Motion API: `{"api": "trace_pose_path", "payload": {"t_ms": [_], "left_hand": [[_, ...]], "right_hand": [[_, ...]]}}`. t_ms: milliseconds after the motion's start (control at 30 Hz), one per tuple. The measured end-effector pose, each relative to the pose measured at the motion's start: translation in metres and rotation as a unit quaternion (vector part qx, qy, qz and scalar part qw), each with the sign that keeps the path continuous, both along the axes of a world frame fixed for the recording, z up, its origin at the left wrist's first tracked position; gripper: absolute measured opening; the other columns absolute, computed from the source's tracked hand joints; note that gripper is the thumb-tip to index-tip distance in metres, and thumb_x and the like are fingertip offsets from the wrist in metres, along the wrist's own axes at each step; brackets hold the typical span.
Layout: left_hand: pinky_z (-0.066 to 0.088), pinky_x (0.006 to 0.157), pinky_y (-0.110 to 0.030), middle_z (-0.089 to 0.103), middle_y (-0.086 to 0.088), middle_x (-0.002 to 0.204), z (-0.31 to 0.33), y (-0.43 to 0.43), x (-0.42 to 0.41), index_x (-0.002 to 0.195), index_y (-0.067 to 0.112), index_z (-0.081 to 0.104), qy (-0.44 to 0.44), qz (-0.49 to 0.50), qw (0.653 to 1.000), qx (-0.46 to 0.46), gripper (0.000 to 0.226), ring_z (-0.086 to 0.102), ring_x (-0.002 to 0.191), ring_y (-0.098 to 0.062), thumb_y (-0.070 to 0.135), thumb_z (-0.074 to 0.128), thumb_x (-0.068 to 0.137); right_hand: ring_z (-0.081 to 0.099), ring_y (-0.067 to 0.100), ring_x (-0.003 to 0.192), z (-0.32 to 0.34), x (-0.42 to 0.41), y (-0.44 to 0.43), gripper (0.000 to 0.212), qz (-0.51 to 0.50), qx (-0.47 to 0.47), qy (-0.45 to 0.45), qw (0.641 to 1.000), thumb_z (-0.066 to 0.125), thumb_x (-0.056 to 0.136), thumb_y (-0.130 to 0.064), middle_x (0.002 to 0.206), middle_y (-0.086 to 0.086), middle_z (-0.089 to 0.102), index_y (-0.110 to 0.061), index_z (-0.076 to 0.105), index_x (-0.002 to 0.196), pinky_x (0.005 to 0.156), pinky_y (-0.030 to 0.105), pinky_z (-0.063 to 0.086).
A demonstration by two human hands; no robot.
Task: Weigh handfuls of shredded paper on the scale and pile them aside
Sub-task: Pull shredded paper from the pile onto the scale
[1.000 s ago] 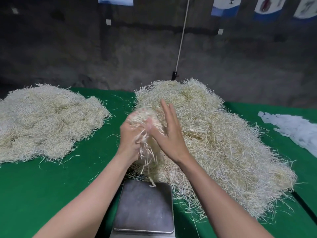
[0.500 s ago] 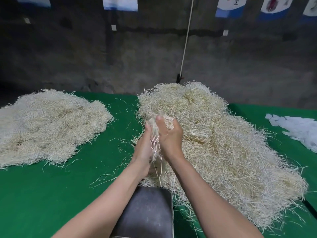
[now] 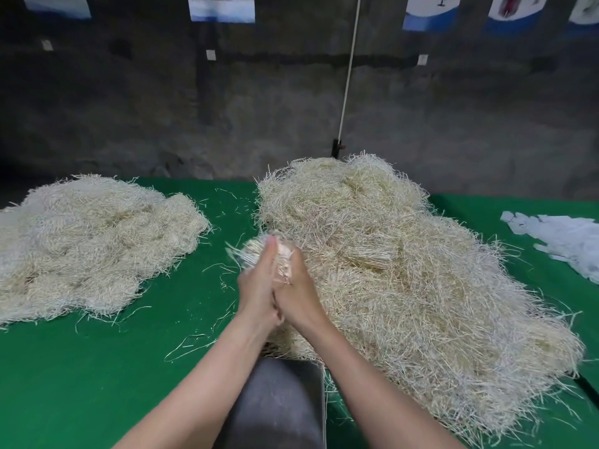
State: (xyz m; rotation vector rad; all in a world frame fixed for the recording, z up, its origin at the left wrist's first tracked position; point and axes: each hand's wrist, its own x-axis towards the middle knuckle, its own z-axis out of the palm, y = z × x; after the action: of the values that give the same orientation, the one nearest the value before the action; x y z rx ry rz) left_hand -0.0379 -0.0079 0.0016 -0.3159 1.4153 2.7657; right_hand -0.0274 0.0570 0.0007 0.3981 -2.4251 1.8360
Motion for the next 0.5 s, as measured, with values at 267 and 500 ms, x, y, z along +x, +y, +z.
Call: {"api": "trace_pose_path", "payload": {"t_ms": [267,500], "left_hand": [[0.036,0.105,-0.047,0.034,-0.007,0.15,0.029,-0.013,-0.009,0.135,0.019,0.047,0.02,0.035,0.975,-0.218,0.089,0.036,0.134,-0.023,0.061,0.069,0.061],[0.032,0.106,-0.039,0.037,-0.02,0.145,0.054,-0.041,-0.031,0.14,-0.002,0.031,0.045,0.123,0.948,-0.288,0.115,0.04,0.131,-0.034,0.068,0.072,0.059]], "right_hand": [[0.019,0.018,0.141,0.018,-0.012,0.005,0.106,-0.004,-0.191,-0.075,0.979,0.059,0.064,-0.076,0.157,-0.009,0.006,-0.043,0.002,0.147,0.111,0.053,0.024],[0.056,0.0,0.06,-0.035,-0.005,0.04,0.031,0.083,0.055,-0.127,0.987,0.065,0.087,-0.032,0.068,-0.006,0.061,-0.001,0.066,0.088,0.052,0.008,0.042]]}}
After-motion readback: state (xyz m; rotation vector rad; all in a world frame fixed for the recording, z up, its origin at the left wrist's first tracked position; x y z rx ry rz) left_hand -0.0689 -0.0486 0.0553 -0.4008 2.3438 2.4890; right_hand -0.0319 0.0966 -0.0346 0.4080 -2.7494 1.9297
